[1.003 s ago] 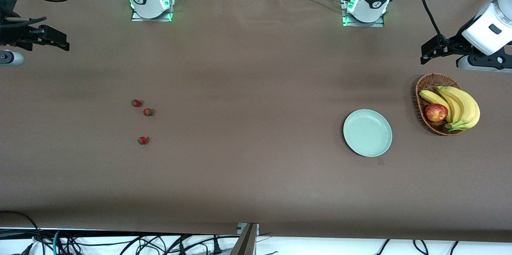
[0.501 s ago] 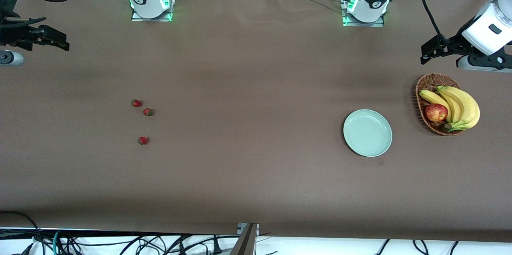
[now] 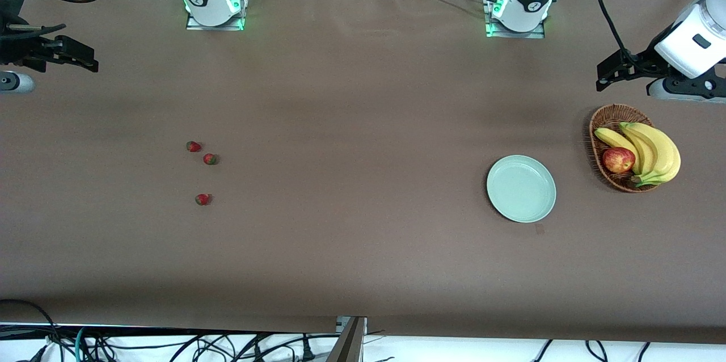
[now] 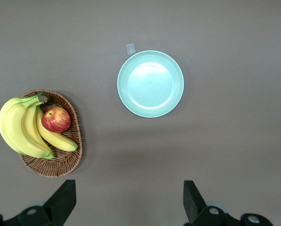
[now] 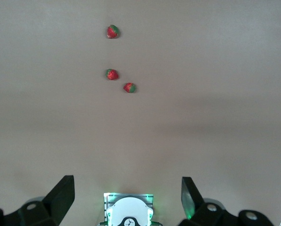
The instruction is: Collect all strawberries into plate
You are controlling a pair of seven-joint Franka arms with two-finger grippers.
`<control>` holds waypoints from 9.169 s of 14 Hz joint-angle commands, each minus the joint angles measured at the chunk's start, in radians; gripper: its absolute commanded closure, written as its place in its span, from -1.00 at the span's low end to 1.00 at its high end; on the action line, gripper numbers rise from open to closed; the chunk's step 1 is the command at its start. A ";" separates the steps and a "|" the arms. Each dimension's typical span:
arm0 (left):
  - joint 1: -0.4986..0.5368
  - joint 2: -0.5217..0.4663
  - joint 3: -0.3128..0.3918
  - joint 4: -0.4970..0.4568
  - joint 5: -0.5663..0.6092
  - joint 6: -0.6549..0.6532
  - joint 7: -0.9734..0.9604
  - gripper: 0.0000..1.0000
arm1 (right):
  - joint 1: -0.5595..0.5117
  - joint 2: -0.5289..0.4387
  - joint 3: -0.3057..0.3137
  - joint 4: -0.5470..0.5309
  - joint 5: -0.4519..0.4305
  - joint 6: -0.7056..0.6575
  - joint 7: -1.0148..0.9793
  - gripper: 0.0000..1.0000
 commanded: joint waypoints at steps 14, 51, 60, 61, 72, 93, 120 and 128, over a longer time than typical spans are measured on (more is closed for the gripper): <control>-0.005 0.016 0.005 0.035 0.021 -0.026 0.012 -1.00 | -0.002 0.119 0.000 0.019 0.007 0.096 -0.010 -1.00; -0.005 0.016 0.004 0.034 0.023 -0.027 0.015 -1.00 | 0.066 0.423 0.046 -0.636 0.016 1.138 -0.054 0.49; -0.003 0.016 0.004 0.034 0.023 -0.032 0.015 -1.00 | 0.084 0.431 0.190 -0.484 0.016 1.098 0.123 0.82; -0.005 0.016 0.004 0.034 0.023 -0.033 0.015 -1.00 | 0.112 0.446 0.212 -0.461 0.016 1.098 0.219 0.82; -0.009 0.018 0.004 0.034 0.021 -0.033 0.013 -1.00 | 0.629 0.823 0.223 0.108 0.012 1.111 1.127 0.81; -0.141 0.377 -0.070 0.011 -0.244 0.232 -0.208 -1.00 | 0.300 0.641 0.200 0.174 0.009 0.613 0.472 -1.00; -0.522 0.710 -0.102 -0.132 -0.095 0.927 -0.847 -0.30 | 0.081 0.673 0.002 -0.125 0.018 0.868 -0.007 -0.99; -0.494 0.669 -0.102 -0.124 -0.094 0.889 -0.786 0.68 | 0.080 0.689 0.002 -0.125 0.022 0.912 -0.007 -0.78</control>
